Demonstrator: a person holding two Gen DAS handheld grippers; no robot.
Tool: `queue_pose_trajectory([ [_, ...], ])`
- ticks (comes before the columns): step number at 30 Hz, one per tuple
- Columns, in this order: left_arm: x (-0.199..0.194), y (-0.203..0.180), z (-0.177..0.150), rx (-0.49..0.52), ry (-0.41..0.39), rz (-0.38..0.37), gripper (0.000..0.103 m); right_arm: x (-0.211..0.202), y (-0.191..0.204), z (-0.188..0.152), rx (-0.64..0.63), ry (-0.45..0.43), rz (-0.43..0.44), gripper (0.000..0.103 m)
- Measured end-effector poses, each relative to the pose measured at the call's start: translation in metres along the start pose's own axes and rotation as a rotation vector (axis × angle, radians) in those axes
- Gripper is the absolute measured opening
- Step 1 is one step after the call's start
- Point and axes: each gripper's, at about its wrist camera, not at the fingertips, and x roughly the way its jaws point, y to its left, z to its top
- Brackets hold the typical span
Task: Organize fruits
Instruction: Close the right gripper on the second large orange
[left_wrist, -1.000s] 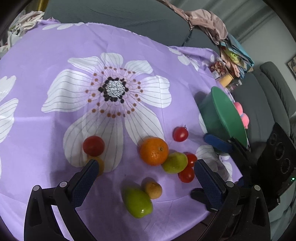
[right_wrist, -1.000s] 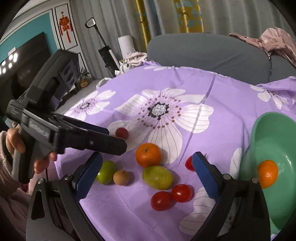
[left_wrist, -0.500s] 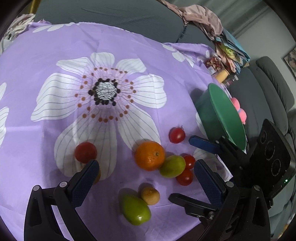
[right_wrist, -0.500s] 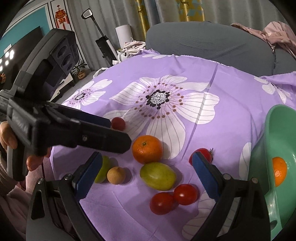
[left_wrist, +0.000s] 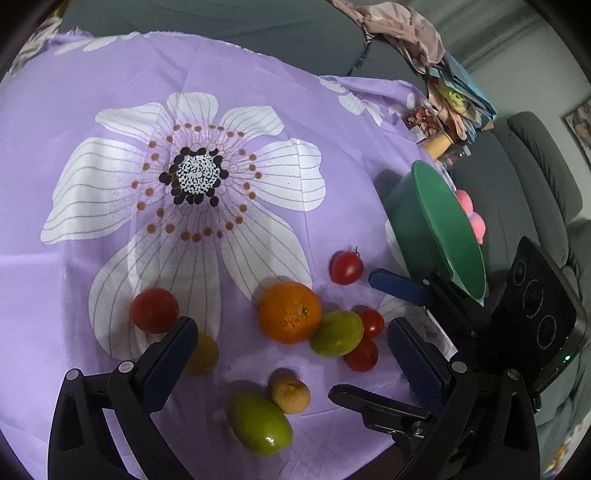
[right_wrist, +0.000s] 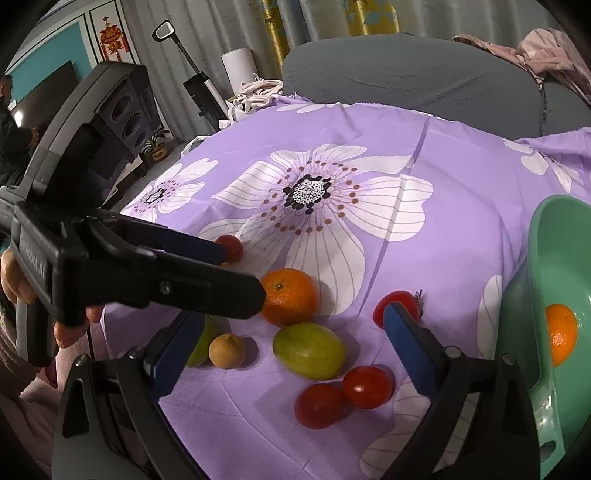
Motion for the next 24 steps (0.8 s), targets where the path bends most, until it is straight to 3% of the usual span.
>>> queue_pose_trajectory([
  [9,0.004,-0.005,0.005,0.007,0.016,-0.003,0.102,0.004,0.001,0.001,-0.009,0.019,-0.001,0.097],
  [21,0.015,-0.007,0.003,0.001,0.056,-0.023,0.101,0.012,0.005,0.006,-0.010,0.034,0.041,0.085],
  [24,0.019,-0.007,0.005,-0.003,0.067,-0.018,0.095,0.017,0.005,0.008,-0.016,0.053,0.039,0.082],
])
